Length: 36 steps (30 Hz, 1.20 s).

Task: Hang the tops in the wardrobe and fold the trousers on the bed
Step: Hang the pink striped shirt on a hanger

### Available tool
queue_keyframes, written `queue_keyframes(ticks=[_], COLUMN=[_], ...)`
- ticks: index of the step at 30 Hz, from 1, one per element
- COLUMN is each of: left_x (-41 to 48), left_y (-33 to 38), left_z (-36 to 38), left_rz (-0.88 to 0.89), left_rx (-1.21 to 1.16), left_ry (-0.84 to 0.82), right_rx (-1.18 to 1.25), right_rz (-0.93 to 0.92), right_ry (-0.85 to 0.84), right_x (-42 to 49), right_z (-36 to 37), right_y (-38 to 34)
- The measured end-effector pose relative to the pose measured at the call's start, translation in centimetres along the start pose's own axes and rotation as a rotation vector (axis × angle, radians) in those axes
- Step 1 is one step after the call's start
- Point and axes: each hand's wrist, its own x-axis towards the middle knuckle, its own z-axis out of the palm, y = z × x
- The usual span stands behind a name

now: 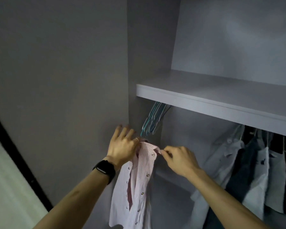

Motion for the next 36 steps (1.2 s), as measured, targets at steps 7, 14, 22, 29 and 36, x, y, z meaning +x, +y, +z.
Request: queue_keyframes(ticks=[7,14,22,29,36], left_x=[0.6,0.0,0.0,-0.3,-1.0], left_y=[-6.5,-7.8,-8.1,-8.2,-7.9], left_z=[1.4,6.3,7.9,8.0,7.3], left_rz=[-0.008,0.073,0.085,0.051,0.049], left_rx=[0.243,0.339,0.456,0.528,0.429], left_ry=[0.086,0.257,0.323,0.151,0.066], right_rx=[0.255,0.403,0.575,0.561,0.256], right_rz=[0.205,0.430,0.624,0.657,0.742], right_ry=[-0.171,-0.146,0.135,0.199,0.329], right_x=[6.9,15.1,20.0,20.1,17.1], right_z=[0.8,9.3,15.7,14.8,7.9], right_y=[1.6,1.6,2.2,2.0,3.8])
